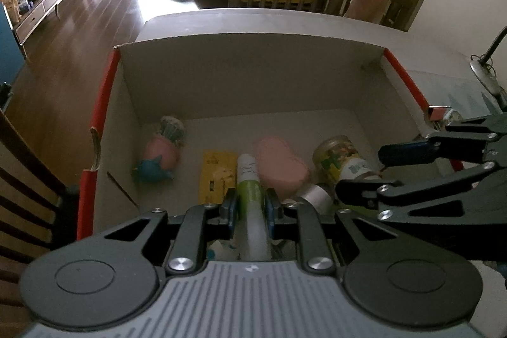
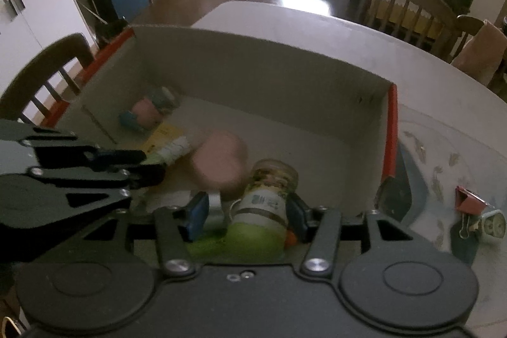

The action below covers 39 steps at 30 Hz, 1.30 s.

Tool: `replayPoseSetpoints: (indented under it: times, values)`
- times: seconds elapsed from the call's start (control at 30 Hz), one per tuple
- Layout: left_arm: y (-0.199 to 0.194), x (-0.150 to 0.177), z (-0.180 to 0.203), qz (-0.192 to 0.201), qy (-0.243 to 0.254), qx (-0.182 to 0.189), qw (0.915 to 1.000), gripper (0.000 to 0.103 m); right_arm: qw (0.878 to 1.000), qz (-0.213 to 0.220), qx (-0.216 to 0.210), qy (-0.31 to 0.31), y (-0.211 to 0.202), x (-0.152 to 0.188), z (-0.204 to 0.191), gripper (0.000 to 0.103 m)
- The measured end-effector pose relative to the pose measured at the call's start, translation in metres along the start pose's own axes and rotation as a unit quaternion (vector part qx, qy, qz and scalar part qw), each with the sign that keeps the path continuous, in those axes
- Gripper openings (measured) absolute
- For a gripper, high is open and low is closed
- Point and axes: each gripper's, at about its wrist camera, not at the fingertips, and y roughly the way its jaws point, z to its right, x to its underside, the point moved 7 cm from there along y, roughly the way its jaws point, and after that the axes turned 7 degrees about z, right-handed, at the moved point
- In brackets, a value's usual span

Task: Organize rigid objects
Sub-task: 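Open the left gripper over the box while the right releases the jar inside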

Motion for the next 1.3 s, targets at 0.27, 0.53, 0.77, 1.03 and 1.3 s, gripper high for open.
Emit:
replayPoseSetpoints:
  times: [0.27,0.53,0.77,1.03,1.3]
  values:
    - [-0.019,0.001,0.004,0.015,-0.005,0.000,0.9999,0.018,1.000,0.026,-0.011,0.000,-0.017,-0.009,-0.004,0.059]
    - [-0.044,0.002,0.008,0.032,-0.013,-0.005,0.9994,0.018,0.998,0.056,-0.022,0.002,-0.048,-0.007,-0.004,0.065]
    - [-0.067,0.002,0.015,0.057,-0.007,-0.016,0.9982,0.018,0.996,0.087,-0.021,-0.002,-0.075,0.000,0.001,0.068]
    - [-0.087,0.007,0.027,0.081,-0.011,-0.023,0.9964,0.052,0.993,0.118,-0.023,-0.002,-0.100,0.012,0.010,0.073]
    - [-0.107,0.004,0.050,0.105,-0.011,-0.020,0.9942,0.064,0.988,0.147,-0.035,0.012,-0.130,0.018,0.024,0.080]
